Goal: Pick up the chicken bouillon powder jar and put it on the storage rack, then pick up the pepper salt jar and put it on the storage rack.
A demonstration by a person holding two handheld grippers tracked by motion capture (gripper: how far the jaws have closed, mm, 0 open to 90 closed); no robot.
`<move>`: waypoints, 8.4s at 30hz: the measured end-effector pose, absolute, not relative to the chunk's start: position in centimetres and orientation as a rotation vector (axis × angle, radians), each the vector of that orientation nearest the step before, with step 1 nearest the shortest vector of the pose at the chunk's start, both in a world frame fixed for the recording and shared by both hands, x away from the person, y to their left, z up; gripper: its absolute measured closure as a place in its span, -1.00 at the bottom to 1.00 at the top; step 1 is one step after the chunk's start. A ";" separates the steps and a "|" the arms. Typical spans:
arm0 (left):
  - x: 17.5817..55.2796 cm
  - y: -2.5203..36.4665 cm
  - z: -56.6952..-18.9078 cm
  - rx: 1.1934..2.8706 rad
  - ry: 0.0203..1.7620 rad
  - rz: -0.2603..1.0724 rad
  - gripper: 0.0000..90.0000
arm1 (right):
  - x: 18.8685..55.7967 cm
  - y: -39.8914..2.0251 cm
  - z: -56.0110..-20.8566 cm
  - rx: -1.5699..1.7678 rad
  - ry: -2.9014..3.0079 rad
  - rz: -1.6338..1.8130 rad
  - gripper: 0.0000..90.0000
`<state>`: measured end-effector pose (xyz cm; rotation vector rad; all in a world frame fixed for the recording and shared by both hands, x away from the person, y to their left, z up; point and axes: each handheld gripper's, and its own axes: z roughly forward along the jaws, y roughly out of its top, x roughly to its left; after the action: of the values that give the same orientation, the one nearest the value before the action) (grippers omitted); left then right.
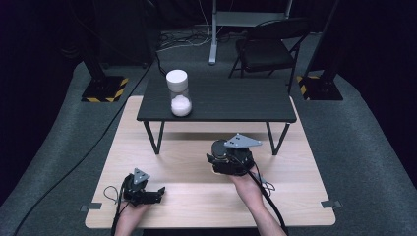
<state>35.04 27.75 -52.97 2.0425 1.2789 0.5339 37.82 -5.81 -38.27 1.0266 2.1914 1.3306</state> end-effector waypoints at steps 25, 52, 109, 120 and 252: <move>35.0 27.7 -53.0 2.043 1.279 0.534 -0.94 | 39.0 -6.6 -34.9 0.994 2.168 1.339 -0.32; 35.0 27.7 -53.0 2.043 1.279 0.534 -0.94 | 39.7 -6.3 -33.5 0.986 2.172 1.325 -0.32; 35.0 27.8 -53.0 2.044 1.278 0.533 -0.94 | 46.3 -5.3 -27.3 1.033 2.052 1.323 -0.32; 35.0 27.8 -53.0 2.048 1.273 0.532 -0.94 | 48.2 -4.8 -27.5 1.054 2.034 1.307 -0.32; 35.1 27.6 -53.0 2.046 1.273 0.532 -0.95 | 34.4 -14.3 -42.0 1.151 1.974 1.390 -0.81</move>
<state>35.14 27.64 -52.98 2.0460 1.2731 0.5317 34.42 -14.26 -41.96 1.1507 1.9741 1.3895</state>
